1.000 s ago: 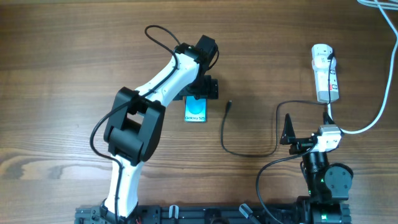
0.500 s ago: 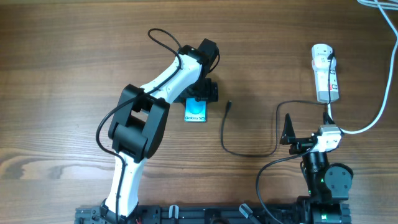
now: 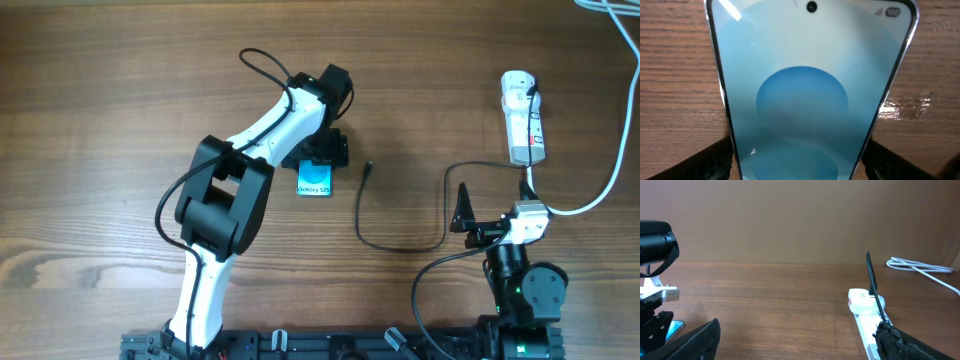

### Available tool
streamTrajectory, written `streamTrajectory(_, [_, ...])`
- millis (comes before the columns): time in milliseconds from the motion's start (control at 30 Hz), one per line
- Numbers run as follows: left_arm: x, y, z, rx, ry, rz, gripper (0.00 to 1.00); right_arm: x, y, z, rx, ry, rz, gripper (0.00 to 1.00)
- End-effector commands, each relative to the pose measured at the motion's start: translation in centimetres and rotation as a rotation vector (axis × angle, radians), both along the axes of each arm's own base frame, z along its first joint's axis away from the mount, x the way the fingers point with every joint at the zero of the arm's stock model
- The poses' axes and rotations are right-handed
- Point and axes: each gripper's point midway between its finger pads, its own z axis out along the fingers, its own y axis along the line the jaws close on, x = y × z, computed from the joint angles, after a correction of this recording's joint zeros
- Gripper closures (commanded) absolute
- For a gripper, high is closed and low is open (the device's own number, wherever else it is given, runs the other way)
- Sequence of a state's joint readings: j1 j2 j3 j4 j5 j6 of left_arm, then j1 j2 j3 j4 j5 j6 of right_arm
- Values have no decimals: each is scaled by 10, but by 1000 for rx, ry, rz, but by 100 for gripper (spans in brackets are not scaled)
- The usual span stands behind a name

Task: Plug charger to phone and switch on socket
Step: 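Lower the left gripper onto the phone's top edge and close it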

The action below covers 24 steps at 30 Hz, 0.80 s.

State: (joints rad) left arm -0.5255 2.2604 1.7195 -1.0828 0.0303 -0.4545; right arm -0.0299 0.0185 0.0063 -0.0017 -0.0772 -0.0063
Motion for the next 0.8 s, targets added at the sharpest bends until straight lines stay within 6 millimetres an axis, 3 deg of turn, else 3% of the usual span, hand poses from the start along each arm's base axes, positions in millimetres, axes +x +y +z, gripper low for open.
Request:
streamTrajectory(0, [-15, 5, -29, 45, 72, -5, 15, 0, -3, 1, -17, -6, -16, 0])
streamTrajectory(767, [-14, 6, -28, 44, 71, -4, 25, 0, -3, 1, -18, -7, -16, 0])
